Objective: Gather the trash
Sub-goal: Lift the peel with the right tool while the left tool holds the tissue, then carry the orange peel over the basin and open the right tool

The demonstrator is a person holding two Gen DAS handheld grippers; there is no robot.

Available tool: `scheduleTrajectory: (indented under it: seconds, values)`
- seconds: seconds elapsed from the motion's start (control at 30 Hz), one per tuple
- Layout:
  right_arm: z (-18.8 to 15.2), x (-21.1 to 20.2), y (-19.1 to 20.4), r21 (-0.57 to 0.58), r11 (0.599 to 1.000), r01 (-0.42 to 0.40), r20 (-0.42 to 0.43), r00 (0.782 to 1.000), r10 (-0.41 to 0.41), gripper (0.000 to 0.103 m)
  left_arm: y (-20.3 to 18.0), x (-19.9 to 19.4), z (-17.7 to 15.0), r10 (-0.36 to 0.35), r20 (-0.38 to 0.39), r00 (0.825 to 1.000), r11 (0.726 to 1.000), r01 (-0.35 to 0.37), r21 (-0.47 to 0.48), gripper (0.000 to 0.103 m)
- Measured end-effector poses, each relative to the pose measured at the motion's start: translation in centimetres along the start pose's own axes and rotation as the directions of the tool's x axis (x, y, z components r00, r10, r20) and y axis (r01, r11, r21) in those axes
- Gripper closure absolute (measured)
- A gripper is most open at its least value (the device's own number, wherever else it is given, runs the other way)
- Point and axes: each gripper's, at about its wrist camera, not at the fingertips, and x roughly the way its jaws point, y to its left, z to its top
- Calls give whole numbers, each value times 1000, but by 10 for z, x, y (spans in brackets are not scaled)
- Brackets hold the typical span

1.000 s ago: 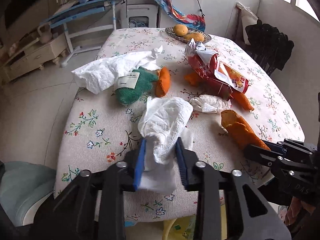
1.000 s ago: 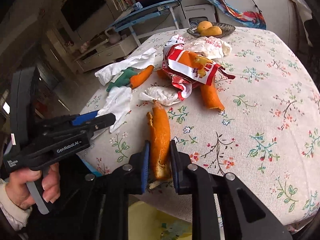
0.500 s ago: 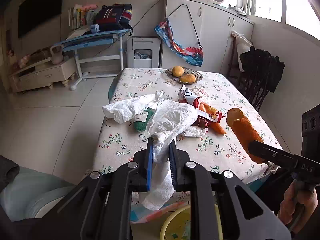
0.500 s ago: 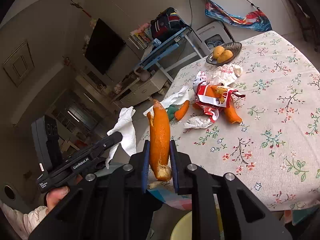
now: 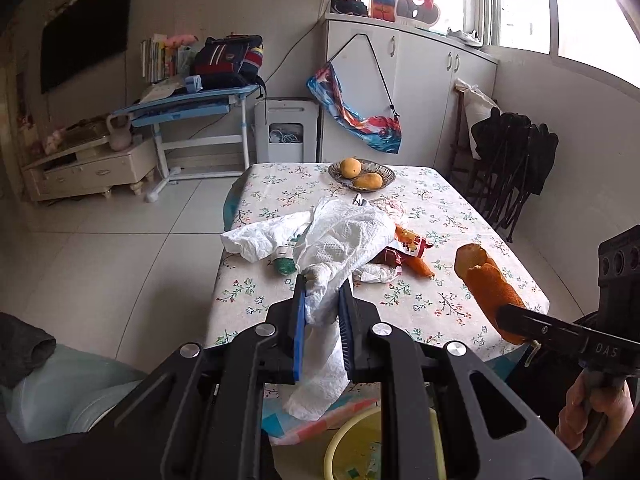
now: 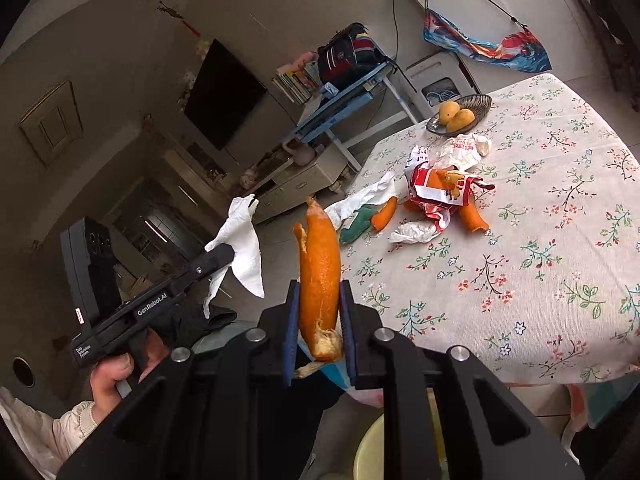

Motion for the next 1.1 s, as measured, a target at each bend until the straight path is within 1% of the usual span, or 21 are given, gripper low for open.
scheduleTrajectory:
  seconds: [0.07, 0.17, 0.23, 0.3, 0.4, 0.5, 0.57, 0.6, 0.63, 0.67, 0.7, 0.77, 0.8, 0.87, 1.0, 1.03, 1.07, 1.1]
  values:
    - [-4, 0, 3, -6, 1000, -2, -12, 1000, 2, 83, 1, -4, -1, -1, 6, 1000, 1000, 1, -2, 88]
    - [-12, 3, 7, -18, 1000, 1, -56, 998, -2, 83, 1, -8, 0, -3, 11, 1000, 1000, 3, -5, 88]
    - [-20, 8, 10, -35, 999, 11, -104, 995, -15, 83, 2, -11, 0, -5, 15, 1000, 1000, 5, -7, 88]
    - [-29, 15, 12, -50, 998, 31, -164, 986, -39, 83, 2, -15, 0, -6, 20, 1000, 1000, 6, -8, 88]
    - [-44, 29, 10, -59, 996, 65, -267, 961, -78, 83, 3, -20, -1, -10, 27, 1000, 1000, 10, -9, 88]
    - [-59, 42, 9, -102, 988, 117, -353, 924, -146, 82, 4, -25, -2, -13, 36, 999, 1000, 13, -10, 88]
    - [-66, 49, 8, -117, 984, 134, -400, 901, -170, 80, 4, -29, -2, -16, 42, 999, 1000, 17, -12, 88]
    - [-69, 52, 7, -124, 981, 147, -415, 891, -186, 77, 5, -31, -2, -19, 43, 999, 1000, 19, -13, 88]
    - [-71, 53, 5, -126, 979, 159, -426, 883, -198, 70, 5, -33, -3, -20, 46, 999, 1000, 20, -14, 88]
    - [-73, 54, 4, -123, 978, 166, -431, 879, -204, 62, 6, -35, -3, -21, 48, 999, 1000, 21, -13, 88]
    - [-73, 54, 4, -124, 977, 173, -428, 879, -210, 60, 6, -37, -3, -22, 50, 998, 1000, 23, -14, 88]
    - [-71, 50, 3, -120, 977, 179, -411, 887, -212, 58, 6, -40, -4, -25, 55, 998, 1000, 26, -14, 88]
    - [-72, 46, 4, -117, 976, 185, -397, 892, -217, 55, 7, -41, -5, -27, 57, 998, 999, 28, -15, 88]
    - [-68, 39, 4, -108, 974, 200, -356, 907, -226, 53, 6, -45, -6, -31, 61, 998, 999, 32, -14, 88]
    - [-57, 22, 4, -94, 968, 232, -235, 940, -248, 41, 3, -53, -7, -36, 73, 997, 999, 37, -7, 88]
    - [-54, 16, 4, -88, 967, 238, -200, 947, -251, 41, 2, -55, -8, -38, 77, 996, 999, 39, -6, 88]
    - [-52, 11, 4, -85, 966, 245, -167, 952, -256, 40, 3, -57, -8, -40, 80, 996, 999, 41, -5, 88]
    - [-49, 5, 5, -84, 962, 259, -133, 954, -269, 37, 2, -59, -8, -41, 83, 996, 999, 41, -3, 88]
